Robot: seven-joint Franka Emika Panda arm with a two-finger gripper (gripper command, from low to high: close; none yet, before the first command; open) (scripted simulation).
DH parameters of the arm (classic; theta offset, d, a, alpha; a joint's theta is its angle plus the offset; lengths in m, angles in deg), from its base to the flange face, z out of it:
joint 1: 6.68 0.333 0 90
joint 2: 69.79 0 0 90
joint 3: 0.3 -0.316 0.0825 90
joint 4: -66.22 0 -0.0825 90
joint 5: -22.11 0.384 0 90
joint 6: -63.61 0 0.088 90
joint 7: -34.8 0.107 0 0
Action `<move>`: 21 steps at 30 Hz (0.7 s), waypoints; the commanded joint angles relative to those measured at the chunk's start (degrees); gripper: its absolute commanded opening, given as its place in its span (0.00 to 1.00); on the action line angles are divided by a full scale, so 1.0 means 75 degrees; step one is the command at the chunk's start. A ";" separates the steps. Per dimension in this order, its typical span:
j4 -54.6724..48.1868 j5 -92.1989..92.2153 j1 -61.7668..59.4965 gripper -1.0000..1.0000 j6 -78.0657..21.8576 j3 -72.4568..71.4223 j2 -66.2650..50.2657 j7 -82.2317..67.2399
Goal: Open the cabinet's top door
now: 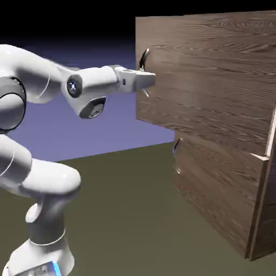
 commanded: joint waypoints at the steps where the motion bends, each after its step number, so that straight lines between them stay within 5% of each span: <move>1: 0.0026 0.0249 0.0217 0.00 0.0012 0.0094 0.0167 -0.0338; 7: 0.0253 0.1620 0.0921 0.00 -0.0297 0.0229 0.1425 -0.2158; 21: 0.1223 0.2184 -0.2251 0.00 -0.4892 -0.0613 0.4498 -0.2625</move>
